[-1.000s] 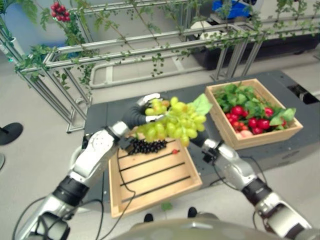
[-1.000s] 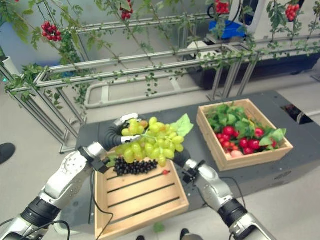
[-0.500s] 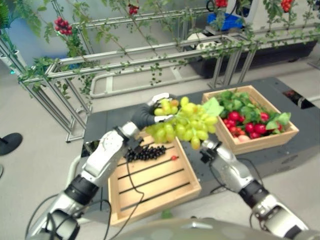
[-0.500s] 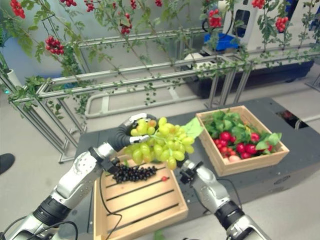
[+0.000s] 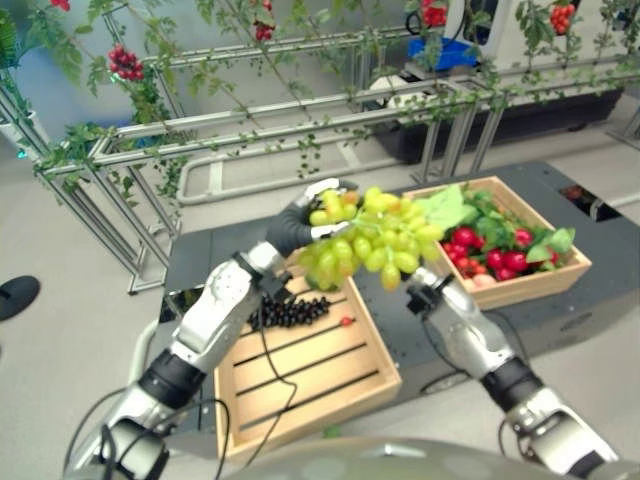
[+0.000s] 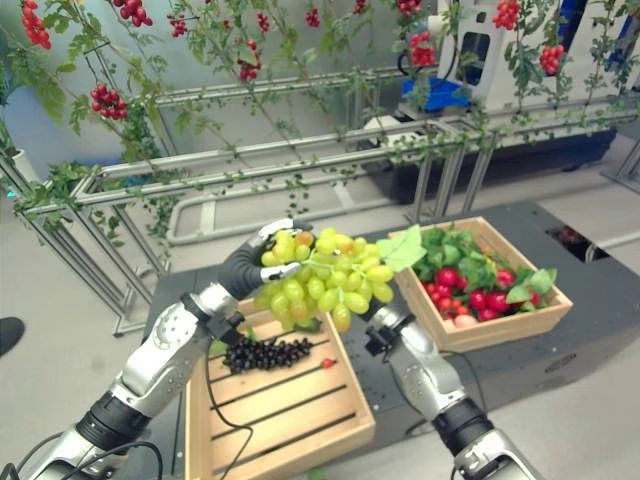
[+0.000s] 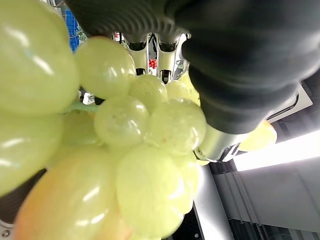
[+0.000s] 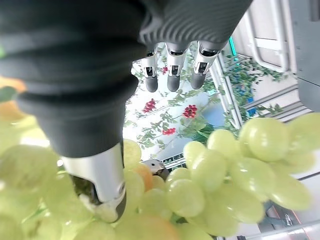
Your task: Pick up the fruits from the basket on one side to the basket on the other side
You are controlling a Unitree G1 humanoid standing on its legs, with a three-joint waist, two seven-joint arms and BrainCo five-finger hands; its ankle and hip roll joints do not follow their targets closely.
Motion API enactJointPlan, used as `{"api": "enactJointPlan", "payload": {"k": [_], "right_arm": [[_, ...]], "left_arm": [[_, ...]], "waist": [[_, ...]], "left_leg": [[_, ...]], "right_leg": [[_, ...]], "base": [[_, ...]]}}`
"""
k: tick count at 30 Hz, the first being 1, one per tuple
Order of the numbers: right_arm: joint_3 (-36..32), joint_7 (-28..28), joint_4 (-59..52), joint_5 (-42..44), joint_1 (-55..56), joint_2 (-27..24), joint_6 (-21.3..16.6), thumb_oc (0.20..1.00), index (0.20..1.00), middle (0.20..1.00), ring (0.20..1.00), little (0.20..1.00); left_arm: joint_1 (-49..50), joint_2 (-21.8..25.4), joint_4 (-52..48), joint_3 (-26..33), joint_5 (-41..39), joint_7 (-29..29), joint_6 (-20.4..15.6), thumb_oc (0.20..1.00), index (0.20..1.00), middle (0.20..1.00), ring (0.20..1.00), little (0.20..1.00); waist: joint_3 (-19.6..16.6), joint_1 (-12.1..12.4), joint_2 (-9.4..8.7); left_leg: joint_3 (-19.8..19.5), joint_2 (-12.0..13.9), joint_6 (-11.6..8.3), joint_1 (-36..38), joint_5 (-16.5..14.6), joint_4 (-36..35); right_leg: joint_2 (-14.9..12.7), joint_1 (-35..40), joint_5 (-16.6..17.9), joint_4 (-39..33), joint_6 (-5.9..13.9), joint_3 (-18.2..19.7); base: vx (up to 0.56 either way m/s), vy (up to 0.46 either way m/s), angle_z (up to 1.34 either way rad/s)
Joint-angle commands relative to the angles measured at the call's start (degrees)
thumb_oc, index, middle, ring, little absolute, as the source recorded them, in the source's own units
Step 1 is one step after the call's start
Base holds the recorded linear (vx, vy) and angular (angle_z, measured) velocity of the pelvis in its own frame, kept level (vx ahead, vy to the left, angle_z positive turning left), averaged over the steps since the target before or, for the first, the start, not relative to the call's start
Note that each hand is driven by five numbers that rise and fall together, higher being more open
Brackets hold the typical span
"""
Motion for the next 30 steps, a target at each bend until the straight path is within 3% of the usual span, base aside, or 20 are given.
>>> {"api": "enactJointPlan", "payload": {"k": [1, 30], "right_arm": [[-3.65, -0.56, -5.28, 4.62, -3.30, 2.43, -4.98, 1.000, 1.000, 1.000, 1.000, 1.000], [-10.07, -1.31, -7.81, 5.67, 0.95, 1.86, -7.11, 1.000, 1.000, 1.000, 1.000, 1.000]], "left_arm": [[-6.70, -0.54, 0.44, 1.71, -2.74, 0.89, -5.07, 0.200, 0.200, 0.200, 0.200, 0.200], [-2.25, -1.27, 2.86, 7.09, -2.18, 2.18, -5.89, 0.200, 0.200, 0.200, 0.200, 0.200]], "waist": [[-2.57, -1.22, -3.69], [-3.07, -1.48, -3.89]], "left_leg": [[1.33, -5.68, 4.47, 1.80, -7.20, 3.25], [1.69, -5.37, 4.57, 2.47, -7.38, 2.47]], "right_leg": [[-0.14, 7.51, -0.28, -6.13, 4.23, -0.33], [-0.13, 7.51, -0.17, -6.28, 4.48, 0.05]], "base": [[0.00, 0.000, 0.00], [0.00, 0.001, -0.01]]}}
